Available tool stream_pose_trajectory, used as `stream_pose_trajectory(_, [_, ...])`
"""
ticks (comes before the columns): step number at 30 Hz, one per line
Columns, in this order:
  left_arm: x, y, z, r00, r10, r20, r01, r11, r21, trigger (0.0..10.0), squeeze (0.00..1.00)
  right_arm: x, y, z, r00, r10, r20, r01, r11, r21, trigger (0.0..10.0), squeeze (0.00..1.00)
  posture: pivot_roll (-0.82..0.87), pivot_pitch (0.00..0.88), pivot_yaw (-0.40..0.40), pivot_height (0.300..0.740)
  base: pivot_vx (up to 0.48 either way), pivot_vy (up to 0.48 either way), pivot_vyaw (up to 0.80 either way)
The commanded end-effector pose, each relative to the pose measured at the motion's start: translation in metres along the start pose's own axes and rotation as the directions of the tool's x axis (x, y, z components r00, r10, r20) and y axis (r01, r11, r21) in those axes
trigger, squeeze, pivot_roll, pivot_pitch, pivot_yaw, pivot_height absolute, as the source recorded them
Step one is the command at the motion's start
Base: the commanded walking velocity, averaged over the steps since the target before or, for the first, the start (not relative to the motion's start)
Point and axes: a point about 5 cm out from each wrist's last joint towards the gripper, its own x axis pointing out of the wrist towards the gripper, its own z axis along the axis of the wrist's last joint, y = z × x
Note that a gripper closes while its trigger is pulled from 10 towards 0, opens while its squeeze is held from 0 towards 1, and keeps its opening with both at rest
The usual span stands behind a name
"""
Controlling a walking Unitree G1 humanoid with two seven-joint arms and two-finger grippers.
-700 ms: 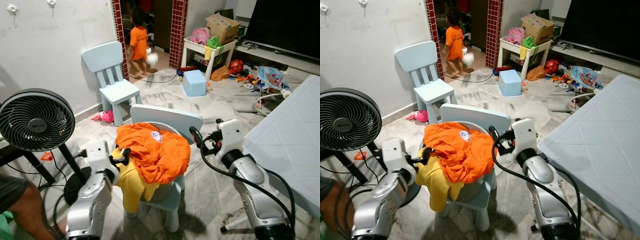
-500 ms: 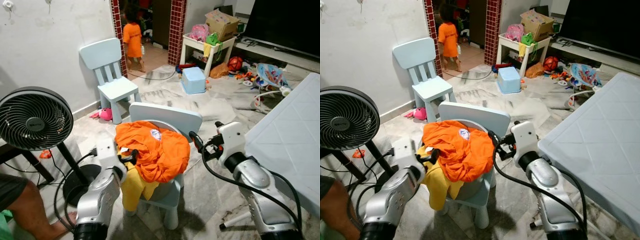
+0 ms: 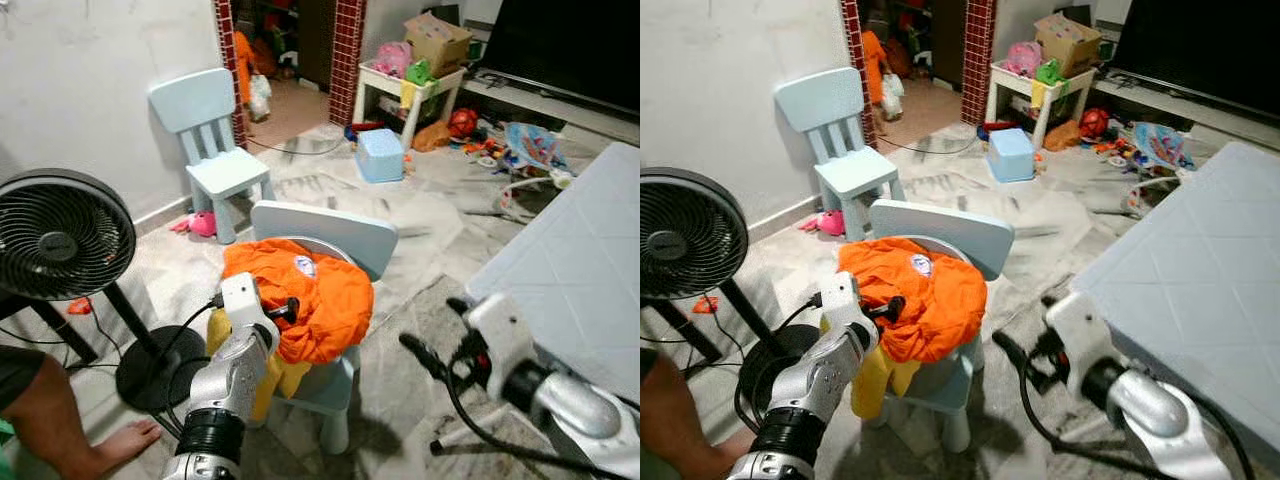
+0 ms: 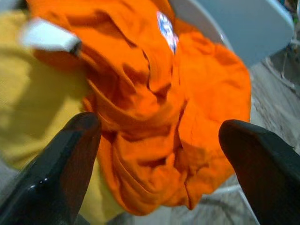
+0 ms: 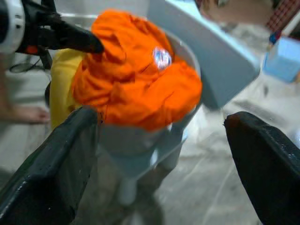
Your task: Hang hanger
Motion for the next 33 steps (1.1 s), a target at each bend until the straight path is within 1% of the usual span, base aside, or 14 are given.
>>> stream_pose_trajectory(1, [0.001, -0.005, 0.002, 1.000, -0.002, 0.011, 0.002, 1.000, -0.009, 10.0, 0.00, -0.007, 0.002, 0.006, 1.000, 0.014, 0.006, -0.014, 1.000, -0.013, 10.0, 0.00, -0.35, 0.085, -0.048, 0.740, 0.000, 0.000, 0.00])
stream_pose_trajectory(5, [0.000, -0.009, -0.006, 1.000, 0.005, 0.004, -0.004, 1.000, -0.015, 10.0, 0.00, -0.021, 0.010, 0.002, 0.997, 0.049, -0.054, -0.048, 0.999, 0.012, 10.0, 0.00, -0.35, 0.119, -0.072, 0.740, 0.000, 0.000, 0.00])
stream_pose_trajectory(8, [0.000, -0.009, -0.011, 1.000, 0.020, -0.002, -0.020, 0.999, -0.033, 10.0, 0.00, -0.024, 0.012, 0.001, 0.995, 0.065, -0.075, -0.064, 0.998, 0.016, 10.0, 0.00, -0.35, 0.136, -0.087, 0.740, 0.000, 0.000, 0.00])
stream_pose_trajectory(11, [0.000, -0.009, -0.010, 0.999, 0.043, 0.011, -0.043, 0.998, -0.043, 10.0, 0.00, -0.028, 0.013, 0.000, 0.993, 0.077, -0.093, -0.075, 0.997, 0.019, 10.0, 0.00, -0.35, 0.159, -0.102, 0.740, 0.000, 0.000, 0.00])
stream_pose_trajectory(15, [-0.001, -0.012, -0.009, 0.998, 0.059, 0.019, -0.058, 0.997, -0.043, 10.0, 0.00, -0.034, 0.013, -0.005, 0.987, 0.092, -0.129, -0.089, 0.996, 0.031, 10.0, 0.00, -0.34, 0.186, -0.122, 0.740, 0.000, 0.000, 0.00])
stream_pose_trajectory(16, [-0.002, -0.012, -0.010, 0.997, 0.076, 0.021, -0.075, 0.996, -0.046, 10.0, 0.00, -0.036, 0.014, -0.006, 0.986, 0.095, -0.139, -0.090, 0.995, 0.036, 10.0, 0.00, -0.34, 0.195, -0.127, 0.740, 0.000, 0.000, 0.00])
stream_pose_trajectory(21, [-0.004, -0.010, -0.012, 0.995, 0.099, 0.028, -0.097, 0.994, -0.051, 10.0, 0.00, -0.039, 0.015, -0.009, 0.982, 0.101, -0.159, -0.094, 0.994, 0.050, 10.0, 0.00, -0.33, 0.212, -0.140, 0.740, 0.000, 0.000, 0.00])
stream_pose_trajectory(23, [-0.005, -0.007, -0.012, 0.993, 0.110, 0.037, -0.108, 0.994, -0.034, 10.0, 0.00, -0.041, 0.017, -0.011, 0.981, 0.101, -0.168, -0.092, 0.994, 0.057, 10.0, 0.00, -0.33, 0.218, -0.144, 0.740, 0.000, 0.000, 0.00])
stream_pose_trajectory(25, [-0.003, -0.001, -0.008, 0.991, 0.124, 0.056, -0.124, 0.992, -0.009, 10.0, 0.00, -0.040, 0.017, -0.012, 0.982, 0.089, -0.165, -0.079, 0.995, 0.064, 10.0, 0.00, -0.32, 0.224, -0.143, 0.740, 0.000, 0.000, 0.00])
stream_pose_trajectory(27, [-0.003, 0.001, -0.006, 0.989, 0.130, 0.069, -0.131, 0.991, 0.008, 10.0, 0.00, -0.040, 0.017, -0.013, 0.983, 0.085, -0.165, -0.075, 0.995, 0.068, 10.0, 0.00, -0.32, 0.225, -0.143, 0.740, 0.000, 0.000, 0.00])
stream_pose_trajectory(28, [-0.002, 0.002, 0.001, 0.986, 0.135, 0.099, -0.139, 0.989, 0.040, 10.0, 0.00, -0.039, 0.018, -0.013, 0.983, 0.079, -0.165, -0.069, 0.996, 0.064, 10.0, 0.00, -0.32, 0.227, -0.139, 0.740, 0.000, 0.000, 0.00])
stream_pose_trajectory(29, [-0.001, 0.003, 0.008, 0.982, 0.143, 0.124, -0.150, 0.987, 0.051, 10.0, 0.00, -0.038, 0.018, -0.013, 0.984, 0.070, -0.162, -0.060, 0.996, 0.068, 10.0, 0.00, -0.32, 0.230, -0.138, 0.740, 0.000, 0.000, 0.00])
stream_pose_trajectory(33, [-0.001, 0.004, 0.017, 0.976, 0.149, 0.158, -0.160, 0.985, 0.063, 10.0, 0.00, -0.039, 0.018, -0.013, 0.986, 0.054, -0.157, -0.043, 0.997, 0.068, 10.0, 0.00, -0.32, 0.234, -0.136, 0.740, 0.000, 0.000, 0.00])
